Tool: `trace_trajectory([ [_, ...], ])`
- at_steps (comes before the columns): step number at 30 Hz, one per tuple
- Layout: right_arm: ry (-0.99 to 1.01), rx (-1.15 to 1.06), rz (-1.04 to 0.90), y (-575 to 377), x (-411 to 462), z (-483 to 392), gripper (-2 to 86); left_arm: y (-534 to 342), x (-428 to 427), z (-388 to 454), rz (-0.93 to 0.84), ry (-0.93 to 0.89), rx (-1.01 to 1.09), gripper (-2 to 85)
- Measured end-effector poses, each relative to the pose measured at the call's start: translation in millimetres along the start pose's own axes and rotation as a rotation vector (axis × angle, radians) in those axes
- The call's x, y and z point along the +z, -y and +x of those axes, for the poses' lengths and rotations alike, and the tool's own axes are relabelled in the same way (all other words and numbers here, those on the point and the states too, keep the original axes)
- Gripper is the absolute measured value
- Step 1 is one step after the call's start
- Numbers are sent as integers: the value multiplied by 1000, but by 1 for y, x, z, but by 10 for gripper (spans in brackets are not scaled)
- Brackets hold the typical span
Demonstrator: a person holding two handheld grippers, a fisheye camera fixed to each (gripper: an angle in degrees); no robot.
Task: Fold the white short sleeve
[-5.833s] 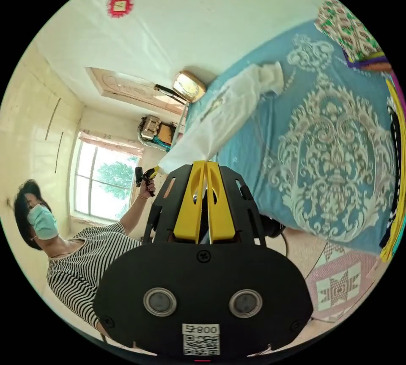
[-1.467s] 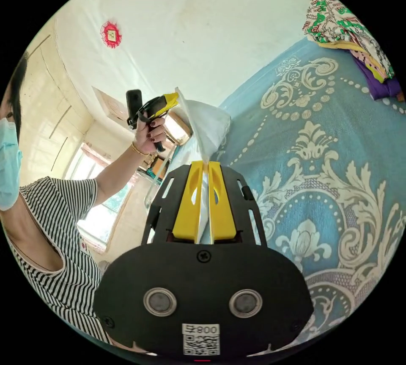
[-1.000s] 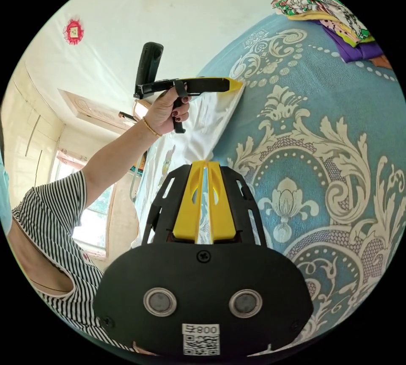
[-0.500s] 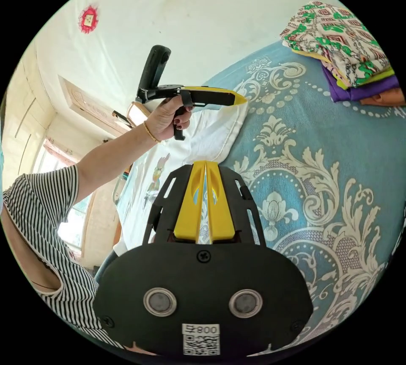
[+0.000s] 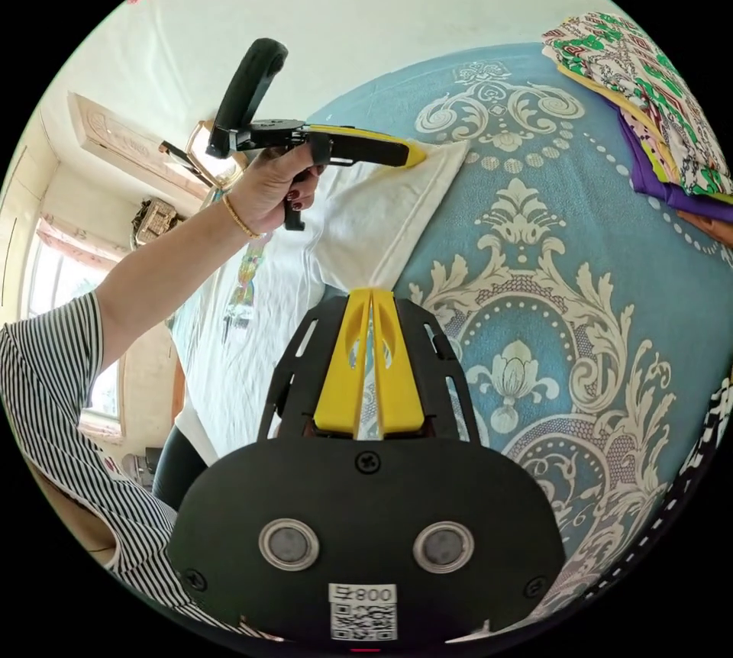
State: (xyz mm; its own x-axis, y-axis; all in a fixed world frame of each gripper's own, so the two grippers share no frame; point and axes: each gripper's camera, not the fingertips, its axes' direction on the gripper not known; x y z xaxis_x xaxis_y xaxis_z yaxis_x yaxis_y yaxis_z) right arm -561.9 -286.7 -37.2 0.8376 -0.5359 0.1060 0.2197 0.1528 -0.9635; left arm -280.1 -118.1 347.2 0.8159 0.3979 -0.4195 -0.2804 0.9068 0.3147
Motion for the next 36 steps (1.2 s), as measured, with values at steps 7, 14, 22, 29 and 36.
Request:
trace_trajectory([
  [7,-21,-9,-14,14,-5,-48,0,-64,4,0,52,-66,54,3],
  [14,-40,7,-8,28,-1,-94,0,-167,-16,-7,157,-121,11,3],
  [22,-237,-32,9,43,8,-169,0,-449,-81,-41,334,-79,-361,5],
  [29,-565,-265,35,46,42,-273,-1,-750,-142,-56,528,206,-984,25],
  [36,-627,-209,-46,70,56,-344,0,-947,-147,-111,651,168,-1309,78],
])
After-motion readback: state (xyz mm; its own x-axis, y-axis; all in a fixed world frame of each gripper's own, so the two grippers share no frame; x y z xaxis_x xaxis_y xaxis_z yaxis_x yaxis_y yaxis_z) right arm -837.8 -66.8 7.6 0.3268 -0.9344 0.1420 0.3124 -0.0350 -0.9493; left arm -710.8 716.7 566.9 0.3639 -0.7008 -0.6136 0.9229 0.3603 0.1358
